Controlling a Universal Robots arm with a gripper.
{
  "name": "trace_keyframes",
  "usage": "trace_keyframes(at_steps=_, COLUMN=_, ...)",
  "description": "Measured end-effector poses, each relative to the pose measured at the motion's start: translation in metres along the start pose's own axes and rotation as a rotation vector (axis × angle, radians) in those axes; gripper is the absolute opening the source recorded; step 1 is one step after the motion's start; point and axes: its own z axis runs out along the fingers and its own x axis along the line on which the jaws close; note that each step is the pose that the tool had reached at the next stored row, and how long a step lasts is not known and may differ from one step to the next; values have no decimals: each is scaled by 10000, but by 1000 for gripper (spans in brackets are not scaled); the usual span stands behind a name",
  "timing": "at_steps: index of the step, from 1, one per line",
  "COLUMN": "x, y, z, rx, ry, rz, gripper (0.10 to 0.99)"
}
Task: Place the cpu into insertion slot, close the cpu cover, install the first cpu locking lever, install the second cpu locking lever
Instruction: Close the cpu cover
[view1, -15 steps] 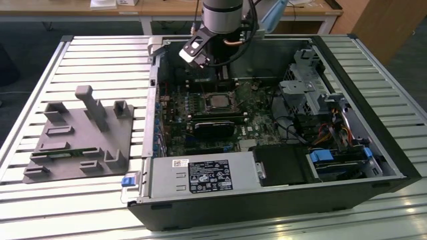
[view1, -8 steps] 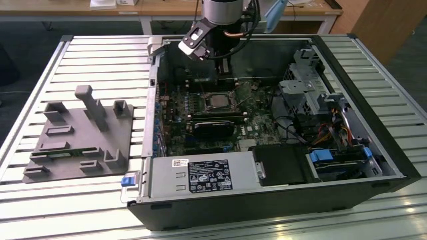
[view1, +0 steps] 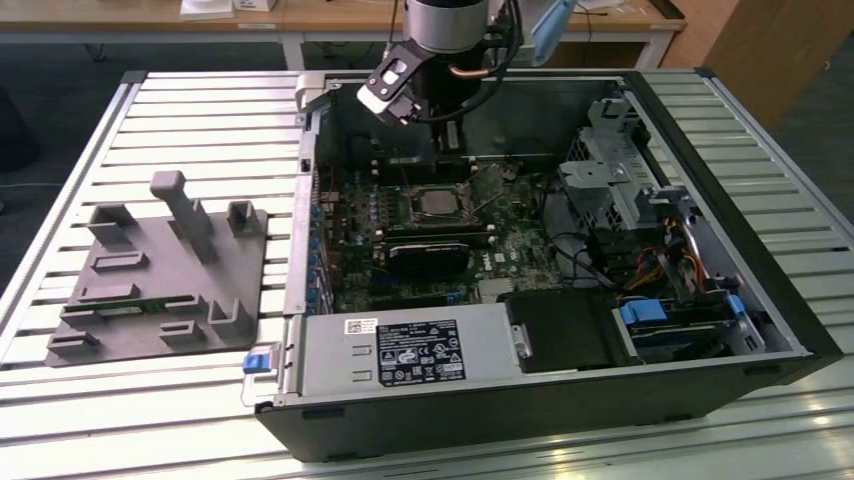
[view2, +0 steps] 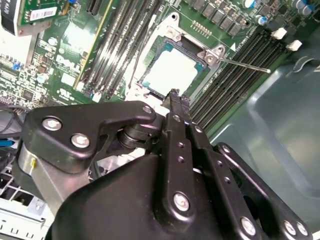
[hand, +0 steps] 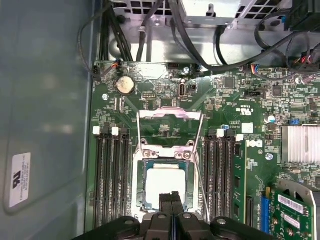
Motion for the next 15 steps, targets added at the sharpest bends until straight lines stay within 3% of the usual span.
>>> trace_keyframes(at_steps=3, x=-15, y=20, z=2, rx=2, ry=1, rz=0, gripper=106)
trace_keyframes(at_steps=8, x=-19, y=200, z=13, rx=52, ry=125, rz=9, gripper=106)
trace_keyframes(at_steps=15, x=-18, y=395, z=37, rx=87, ry=133, rz=10, gripper=106)
